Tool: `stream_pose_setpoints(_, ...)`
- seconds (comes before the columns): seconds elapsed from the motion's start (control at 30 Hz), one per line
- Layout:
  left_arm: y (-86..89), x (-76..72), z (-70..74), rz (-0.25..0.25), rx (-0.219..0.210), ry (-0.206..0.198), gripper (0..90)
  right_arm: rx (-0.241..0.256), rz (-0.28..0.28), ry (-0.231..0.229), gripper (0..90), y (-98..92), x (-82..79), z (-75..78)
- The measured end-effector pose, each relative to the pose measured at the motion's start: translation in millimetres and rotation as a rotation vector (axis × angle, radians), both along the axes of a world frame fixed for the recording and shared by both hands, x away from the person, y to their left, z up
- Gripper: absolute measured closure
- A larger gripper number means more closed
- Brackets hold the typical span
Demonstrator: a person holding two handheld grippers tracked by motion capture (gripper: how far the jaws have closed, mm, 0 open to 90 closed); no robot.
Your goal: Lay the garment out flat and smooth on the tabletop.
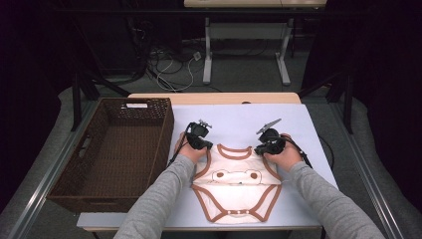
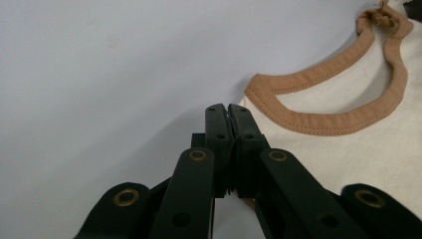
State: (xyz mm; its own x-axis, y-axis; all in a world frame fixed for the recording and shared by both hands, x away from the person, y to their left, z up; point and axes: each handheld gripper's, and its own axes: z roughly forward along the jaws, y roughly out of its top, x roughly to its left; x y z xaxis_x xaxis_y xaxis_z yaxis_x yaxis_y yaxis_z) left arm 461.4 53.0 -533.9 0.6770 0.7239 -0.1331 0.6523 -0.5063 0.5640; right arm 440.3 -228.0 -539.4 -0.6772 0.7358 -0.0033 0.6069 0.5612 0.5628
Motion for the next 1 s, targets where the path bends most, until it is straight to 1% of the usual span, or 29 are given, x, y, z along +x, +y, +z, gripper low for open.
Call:
stream_pose_setpoints(0.03,0.5,0.2,0.6,0.0,0.0,-0.006,87.9,-0.004,-0.007,0.0,79.9,0.4,-0.6,1.6)
stream_pose_setpoints(0.1,1.3,-0.2,1.9,0.007,-0.007,-0.009,88.0,-0.008,0.0,-0.019,79.9,-0.6,-0.6,3.6)
stream_pose_setpoints(0.13,2.0,0.0,2.8,0.004,-0.007,-0.015,88.0,-0.027,-0.01,0.002,79.9,-0.9,-2.0,7.5)
stream_pose_setpoints(0.17,2.4,-0.1,3.5,0.006,-0.012,-0.018,88.0,-0.013,-0.004,-0.03,79.8,-1.3,-1.4,7.6)
stream_pose_setpoints(0.2,2.9,-0.5,4.5,0.009,-0.015,-0.02,88.1,-0.011,-0.005,-0.044,79.9,-2.0,-1.9,9.4)
stream_pose_setpoints(0.23,3.3,-0.8,5.7,0.012,-0.02,-0.021,88.1,0.003,-0.015,-0.056,79.9,-2.3,-3.1,11.3)
stream_pose_setpoints(0.27,4.1,-0.8,7.2,0.011,-0.021,-0.028,88.1,0.001,-0.002,-0.08,80.0,-3.8,-2.6,13.7)
stream_pose_setpoints(0.33,5.1,-1.0,10.8,0.016,-0.033,-0.04,88.1,0.007,-0.006,-0.09,80.0,-5.0,-4.3,19.7)
stream_pose_setpoints(0.37,5.5,-1.6,13.3,0.022,-0.039,-0.042,88.2,0.019,-0.007,-0.106,80.0,-5.7,-5.0,22.1)
stream_pose_setpoints(0.4,6.1,-1.8,16.1,0.024,-0.047,-0.047,88.2,0.012,-0.016,-0.113,80.1,-6.7,-6.0,25.4)
stream_pose_setpoints(0.43,6.6,-2.2,18.9,0.028,-0.052,-0.054,88.2,0.023,-0.011,-0.123,80.1,-7.7,-6.5,27.7)
stream_pose_setpoints(0.47,7.2,-2.2,22.0,0.026,-0.055,-0.063,88.3,0.024,-0.012,-0.138,80.1,-8.9,-7.0,30.3)
stream_pose_setpoints(0.5,7.5,-2.7,24.8,0.031,-0.064,-0.071,88.3,0.025,-0.009,-0.14,80.1,-10.4,-7.8,33.2)
stream_pose_setpoints(0.53,8.2,-3.0,28.3,0.03,-0.067,-0.075,88.3,0.031,-0.011,-0.153,80.1,-11.1,-7.8,35.0)
stream_pose_setpoints(0.57,8.0,-3.6,31.2,0.033,-0.072,-0.084,88.3,0.018,-0.01,-0.155,80.1,-11.8,-8.0,38.1)
stream_pose_setpoints(0.6,8.1,-4.0,34.7,0.033,-0.071,-0.095,88.4,0.011,-0.013,-0.154,80.2,-12.1,-8.4,42.6)
stream_pose_setpoints(0.63,8.2,-4.4,38.3,0.036,-0.075,-0.106,88.4,0.023,-0.014,-0.165,80.2,-12.9,-8.1,46.8)
stream_pose_setpoints(0.7,9.0,-4.3,46.6,0.039,-0.086,-0.118,88.4,0.027,-0.012,-0.183,80.2,-14.0,-7.7,56.9)
stream_pose_setpoints(0.73,9.3,-3.9,50.9,0.041,-0.088,-0.134,88.5,0.017,-0.008,-0.191,80.2,-14.3,-7.4,62.0)
stream_pose_setpoints(0.8,9.5,-2.9,59.4,0.045,-0.096,-0.15,88.5,0.033,-0.015,-0.212,80.2,-14.4,-7.1,69.8)
stream_pose_setpoints(0.83,9.1,-2.5,63.4,0.054,-0.106,-0.151,88.5,0.017,-0.012,-0.211,80.2,-14.4,-6.7,74.0)
stream_pose_setpoints(0.87,9.6,-1.3,67.7,0.05,-0.101,-0.164,88.5,0.013,-0.013,-0.228,80.2,-13.9,-6.1,76.9)
stream_pose_setpoints(0.93,10.2,1.0,76.0,0.055,-0.106,-0.181,88.5,0.015,-0.012,-0.249,80.2,-14.3,-3.9,83.8)
stream_pose_setpoints(1.0,11.3,3.7,83.8,0.058,-0.105,-0.194,88.5,0.012,-0.015,-0.252,80.3,-13.3,-1.4,90.5)
